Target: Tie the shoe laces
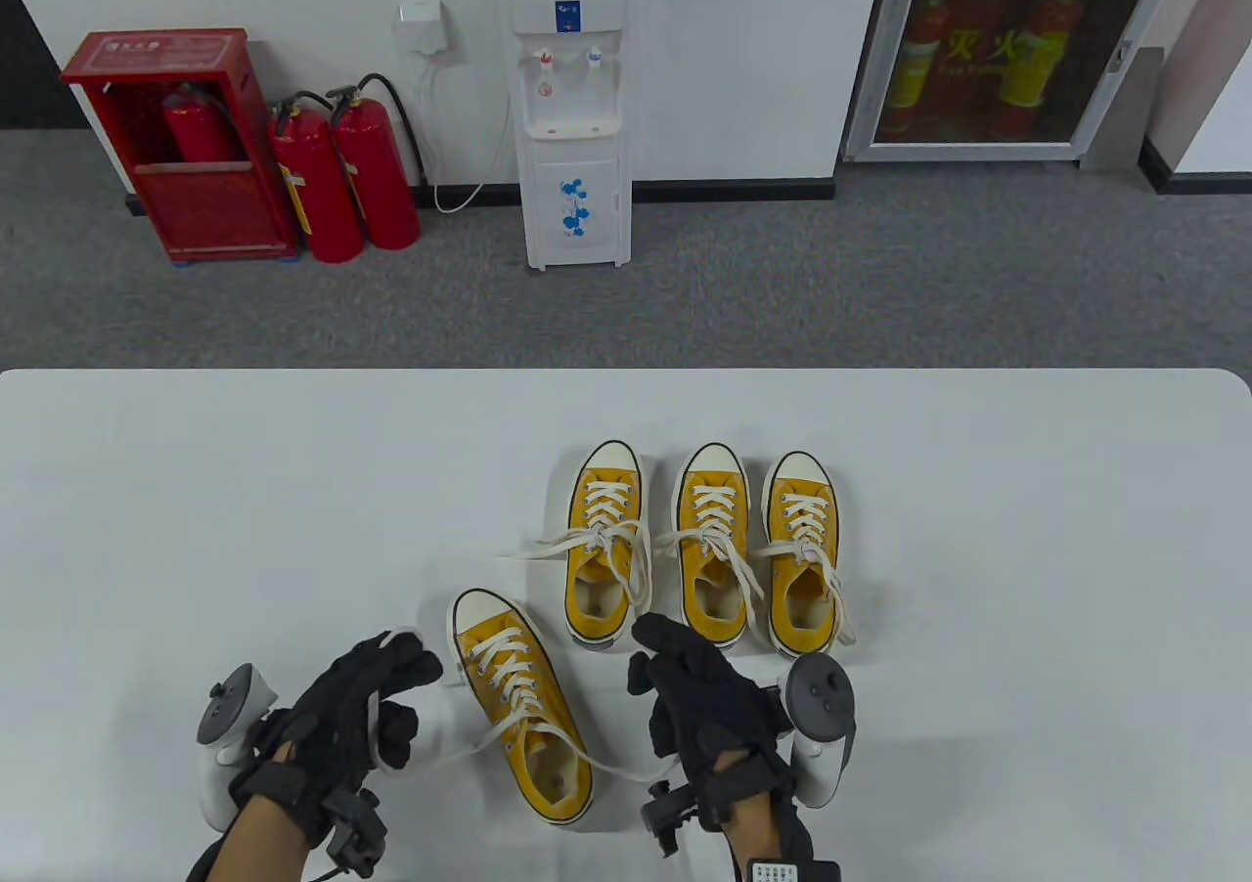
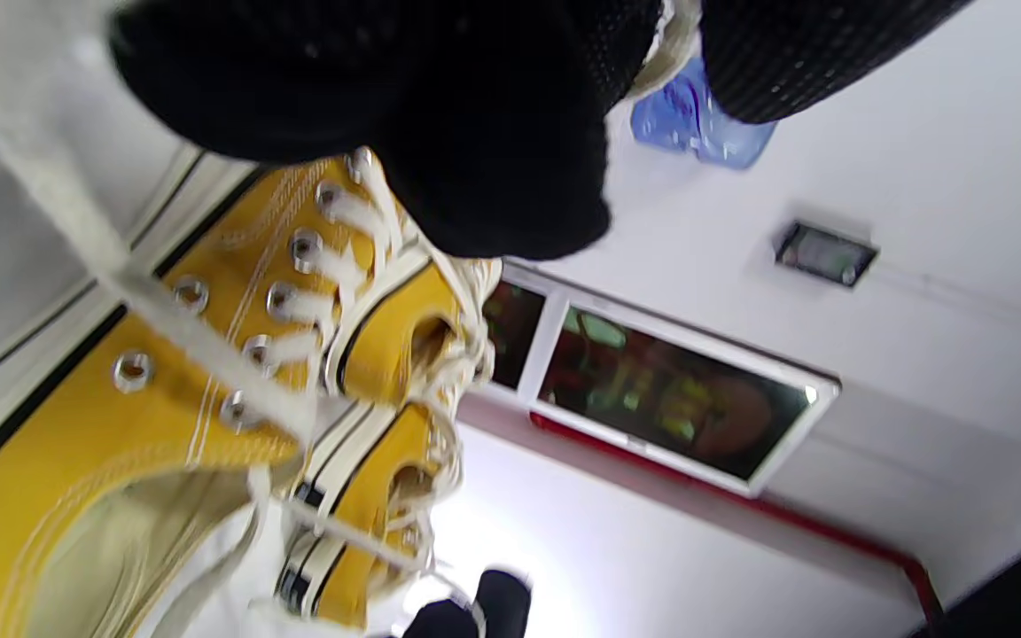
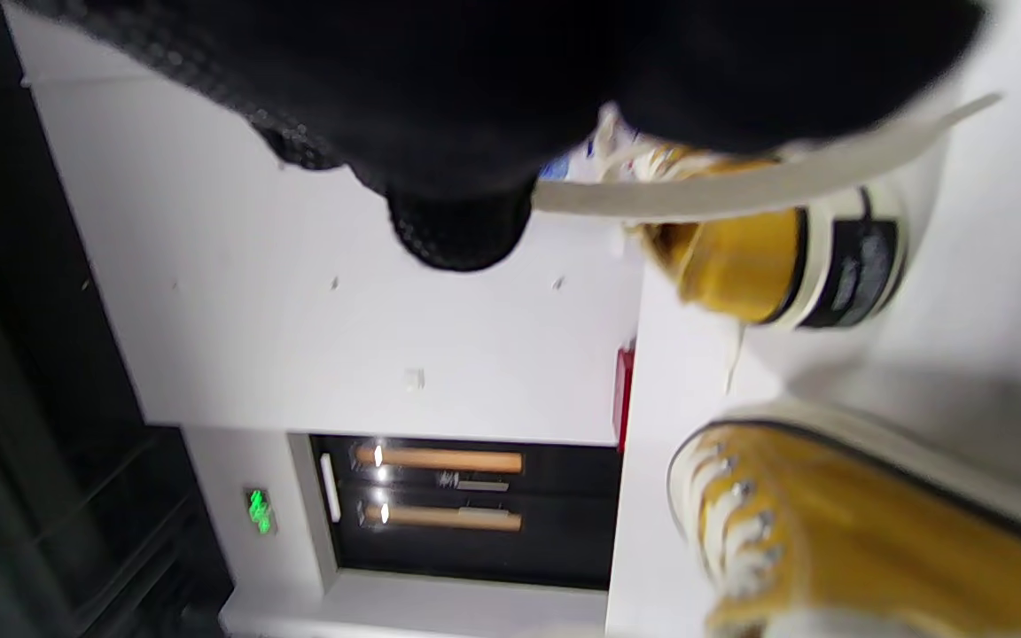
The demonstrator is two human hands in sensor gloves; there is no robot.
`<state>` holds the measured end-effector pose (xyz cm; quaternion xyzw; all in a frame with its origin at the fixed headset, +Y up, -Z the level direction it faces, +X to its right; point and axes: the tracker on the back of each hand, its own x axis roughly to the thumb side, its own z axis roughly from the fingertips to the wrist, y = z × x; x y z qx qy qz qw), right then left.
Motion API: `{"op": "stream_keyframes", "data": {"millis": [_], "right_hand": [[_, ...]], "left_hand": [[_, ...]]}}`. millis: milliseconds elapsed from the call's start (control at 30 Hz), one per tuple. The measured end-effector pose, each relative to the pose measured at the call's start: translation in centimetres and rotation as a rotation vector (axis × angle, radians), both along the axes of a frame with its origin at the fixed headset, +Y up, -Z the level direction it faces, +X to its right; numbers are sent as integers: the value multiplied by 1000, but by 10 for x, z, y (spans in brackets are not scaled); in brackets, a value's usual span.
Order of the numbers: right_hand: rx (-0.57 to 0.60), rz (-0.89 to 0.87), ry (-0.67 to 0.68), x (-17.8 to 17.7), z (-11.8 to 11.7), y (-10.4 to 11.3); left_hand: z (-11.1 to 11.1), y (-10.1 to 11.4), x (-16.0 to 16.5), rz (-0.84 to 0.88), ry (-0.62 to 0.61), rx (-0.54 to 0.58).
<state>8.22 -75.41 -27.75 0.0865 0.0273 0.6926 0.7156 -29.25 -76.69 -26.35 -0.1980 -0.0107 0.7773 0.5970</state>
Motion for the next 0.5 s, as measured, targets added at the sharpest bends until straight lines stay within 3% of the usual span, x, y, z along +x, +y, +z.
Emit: {"op": "stream_keyframes", "data": {"millis": [267,500], "right_hand": [[138,112,163,-32,10,9],[241,174,257,-61,25,17]], "left_hand": [[5,7,33,-114,-169,149],[9,9,55,-111,-310,230]]}}
